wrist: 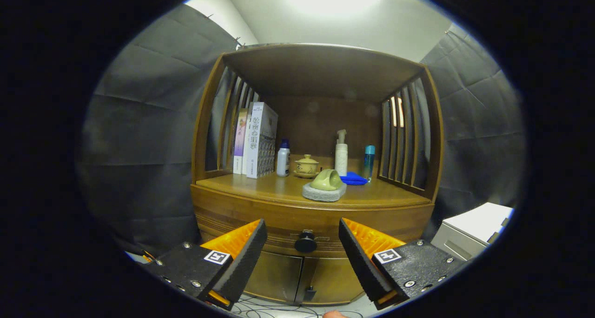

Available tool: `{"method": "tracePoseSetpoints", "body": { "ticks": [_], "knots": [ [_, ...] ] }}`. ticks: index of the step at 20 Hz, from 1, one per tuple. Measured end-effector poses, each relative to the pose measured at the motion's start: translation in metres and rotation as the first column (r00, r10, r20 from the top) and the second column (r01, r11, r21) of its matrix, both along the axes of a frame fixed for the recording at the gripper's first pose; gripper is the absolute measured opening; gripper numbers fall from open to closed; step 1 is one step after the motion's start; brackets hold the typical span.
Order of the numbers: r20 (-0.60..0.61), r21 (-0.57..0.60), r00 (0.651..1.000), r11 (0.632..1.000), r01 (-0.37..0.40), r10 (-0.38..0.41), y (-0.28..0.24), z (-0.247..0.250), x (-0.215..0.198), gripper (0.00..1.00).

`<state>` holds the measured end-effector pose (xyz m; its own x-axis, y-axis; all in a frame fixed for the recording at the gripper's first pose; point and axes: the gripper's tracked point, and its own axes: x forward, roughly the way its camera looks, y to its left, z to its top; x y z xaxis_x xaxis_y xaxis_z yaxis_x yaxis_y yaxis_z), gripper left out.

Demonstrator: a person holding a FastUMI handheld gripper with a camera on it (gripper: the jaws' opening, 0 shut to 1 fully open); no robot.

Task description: Pull open the drawer, take out the items inside it, and place them on the countertop above the cabinet.

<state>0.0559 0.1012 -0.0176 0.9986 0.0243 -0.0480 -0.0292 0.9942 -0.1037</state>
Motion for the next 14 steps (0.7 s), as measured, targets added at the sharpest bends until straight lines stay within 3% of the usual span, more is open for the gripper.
{"method": "tracePoseSetpoints", "body": {
  "ticks": [3, 14],
  "knots": [
    [-0.005, 0.059, 1.0, 0.998, 0.017, -0.017, -0.014, 0.012, -0.019, 0.97],
    [0.047, 0.067, 0.998, 0.997, 0.035, -0.038, -0.047, 0.02, -0.079, 0.97]
  ]
}}
